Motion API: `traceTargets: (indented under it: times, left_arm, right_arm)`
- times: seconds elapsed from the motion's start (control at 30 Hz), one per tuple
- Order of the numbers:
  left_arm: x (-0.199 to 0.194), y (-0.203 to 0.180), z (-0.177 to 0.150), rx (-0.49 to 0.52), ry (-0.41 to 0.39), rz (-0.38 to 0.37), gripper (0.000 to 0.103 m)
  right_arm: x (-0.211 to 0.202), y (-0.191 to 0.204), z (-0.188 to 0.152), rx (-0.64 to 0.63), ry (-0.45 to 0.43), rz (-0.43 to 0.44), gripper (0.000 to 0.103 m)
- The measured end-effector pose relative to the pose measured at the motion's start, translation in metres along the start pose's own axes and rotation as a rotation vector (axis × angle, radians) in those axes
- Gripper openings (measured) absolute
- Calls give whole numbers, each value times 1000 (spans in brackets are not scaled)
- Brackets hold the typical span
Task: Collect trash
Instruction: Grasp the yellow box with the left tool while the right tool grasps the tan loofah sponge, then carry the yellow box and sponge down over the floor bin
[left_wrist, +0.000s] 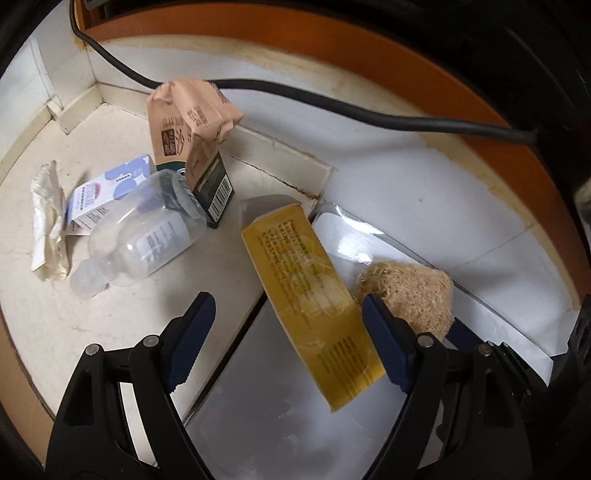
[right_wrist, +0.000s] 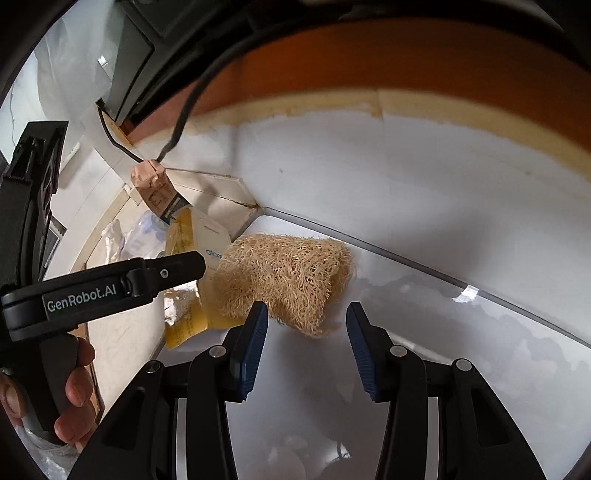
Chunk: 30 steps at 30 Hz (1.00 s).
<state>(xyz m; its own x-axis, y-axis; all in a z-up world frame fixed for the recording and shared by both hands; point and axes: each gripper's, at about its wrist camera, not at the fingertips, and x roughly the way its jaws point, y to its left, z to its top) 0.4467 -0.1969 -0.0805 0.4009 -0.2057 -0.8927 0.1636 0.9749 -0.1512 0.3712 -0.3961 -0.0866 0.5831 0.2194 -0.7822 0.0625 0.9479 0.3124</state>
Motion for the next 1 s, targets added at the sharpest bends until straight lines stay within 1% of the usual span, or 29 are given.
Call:
traceTargets:
  times: [0.07, 0.1, 0.13, 0.17, 0.2, 0.23, 0.27, 0.3, 0.33, 0.47, 0.6, 0.7, 0.87, 0.97, 1.0]
  left_arm:
    - [8, 2, 1, -4, 11, -5, 80]
    - [10, 4, 2, -7, 13, -10, 79]
    - [12, 4, 2, -10, 17, -17, 74]
    - [13, 6, 2, -15, 22, -25, 66]
    - [16, 8, 2, -22, 31, -36, 62]
    - [18, 9, 3, -30, 39, -52, 54]
    - [20, 11, 2, -43, 47, -78, 48]
    - [20, 13, 1, -48, 49, -85, 48]
    - [20, 14, 1, -53, 46, -85, 48]
    - [14, 18, -7, -41, 17, -69, 41]
    - [4, 26, -15, -48, 4, -59, 39]
    - [-14, 29, -26, -43, -18, -46, 38]
    - [-49, 29, -48, -29, -49, -25, 38]
    - [-82, 31, -71, -31, -69, -19, 38]
    - [-100, 31, -75, -32, -74, -17, 38]
  right_arm:
    - [6, 3, -1, -8, 3, -1, 45]
    - [9, 4, -1, -12, 4, -1, 40]
    - [9, 6, -2, -16, 7, 1, 35]
    - [11, 8, -3, -21, 12, 3, 33]
    - [13, 10, -3, -24, 10, 1, 31]
    - [14, 10, -4, -29, 7, -1, 28]
    - [12, 12, -5, -34, 4, 0, 27]
    - [10, 14, -5, -37, 2, 4, 24]
    - [8, 16, -5, -42, -5, 5, 20]
    - [-5, 24, -6, -72, -34, 1, 17]
    - [-18, 33, -7, -96, -53, 0, 16]
    - [-33, 38, -10, -110, -63, 0, 16]
    - [-69, 50, -24, -125, -83, 39, 16]
    - [-95, 59, -37, -146, -89, 62, 16]
    - [-104, 62, -43, -156, -92, 72, 16]
